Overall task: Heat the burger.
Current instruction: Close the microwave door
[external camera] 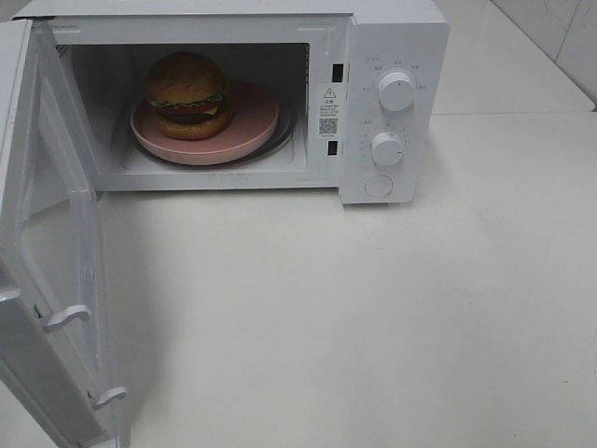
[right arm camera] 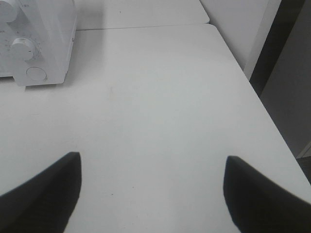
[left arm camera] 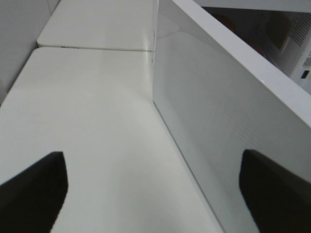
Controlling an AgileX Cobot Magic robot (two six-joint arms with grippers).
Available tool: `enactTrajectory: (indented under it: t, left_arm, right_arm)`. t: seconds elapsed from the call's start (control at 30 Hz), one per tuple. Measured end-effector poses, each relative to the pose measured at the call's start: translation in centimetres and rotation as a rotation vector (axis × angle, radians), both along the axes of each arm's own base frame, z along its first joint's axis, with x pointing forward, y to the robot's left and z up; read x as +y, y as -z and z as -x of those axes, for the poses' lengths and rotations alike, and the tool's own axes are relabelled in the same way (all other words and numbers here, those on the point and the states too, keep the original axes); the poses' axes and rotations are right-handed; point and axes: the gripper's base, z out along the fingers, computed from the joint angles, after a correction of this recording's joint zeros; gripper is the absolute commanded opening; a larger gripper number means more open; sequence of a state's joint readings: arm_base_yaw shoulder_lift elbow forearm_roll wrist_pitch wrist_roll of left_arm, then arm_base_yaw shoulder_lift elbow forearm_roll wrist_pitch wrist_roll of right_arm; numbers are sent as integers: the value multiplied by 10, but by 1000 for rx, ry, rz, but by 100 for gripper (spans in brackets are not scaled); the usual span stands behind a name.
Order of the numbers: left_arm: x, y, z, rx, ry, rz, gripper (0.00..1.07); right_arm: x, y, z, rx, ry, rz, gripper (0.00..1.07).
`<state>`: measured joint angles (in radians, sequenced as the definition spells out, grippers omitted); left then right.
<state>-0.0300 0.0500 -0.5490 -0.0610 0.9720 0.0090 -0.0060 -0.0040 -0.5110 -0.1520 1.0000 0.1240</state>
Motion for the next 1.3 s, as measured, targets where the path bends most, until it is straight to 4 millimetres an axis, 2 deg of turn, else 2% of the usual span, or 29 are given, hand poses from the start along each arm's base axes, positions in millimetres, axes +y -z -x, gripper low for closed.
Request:
enactTrajectory:
  t: [0.03,0.07,0.1,0.13,0.17,0.2,0.37,0.43,0.53,0.7,0.9,0.97,1.03,1.07,1.17,1.23,1.3]
  left_arm:
    - [1,-4,-8,-10,-13,-15,63]
    - [2,-5,-11,-10,-16,-19,43]
    - [2,-5,-11,-10,-16,-19,43]
    - [2,-8,-19,-16,-19,-21,18]
    - [2,-8,-19,-16,-19,-21,18]
    - [2,-10,-27,-12,-20,-22,0]
    - [1,-12,-44,6,-22,-23,0]
    - [1,-15,-58,0,-24,-22,0]
    - [1,-16,-62,-9,-25,-22,0]
    - [2,-21,-82,-65,-29,-49,0]
    - [2,-18,-95,-61,-14,-118,0]
    - [1,1,-109,-82,-6,-116,0]
    - [1,6,-112,-82,-7,-111,0]
    - [1,17,-116,-98,-9,-105,0]
    - [1,22,-118,-100,-10,-106,0]
    - [1,37,-123,-121,-15,-102,0]
    - [1,40,-124,-124,-16,-101,0]
  right_arm:
    - [0,0,0,0,0,0,76]
    - [0,0,0,0,0,0,76]
    - [0,0,0,0,0,0,76]
    - [0,0,0,0,0,0,76]
    - [0,0,0,0,0,0,76]
    - [0,0,0,0,0,0,76]
    - [0,0,0,0,1,-2,76]
    - [0,0,0,0,1,-2,76]
    - [0,0,0,0,1,-2,76]
    - [0,0,0,0,2,-1,76]
    - [0,0,0,0,2,-1,76]
    - [0,0,0,0,2,-1,76]
    - [0,0,0,0,2,-1,76]
    - [0,0,0,0,2,-1,76]
    - [0,0,0,0,2,-1,76]
    - [0,0,0,0,2,-1,76]
    - [0,0,0,0,2,-1,76]
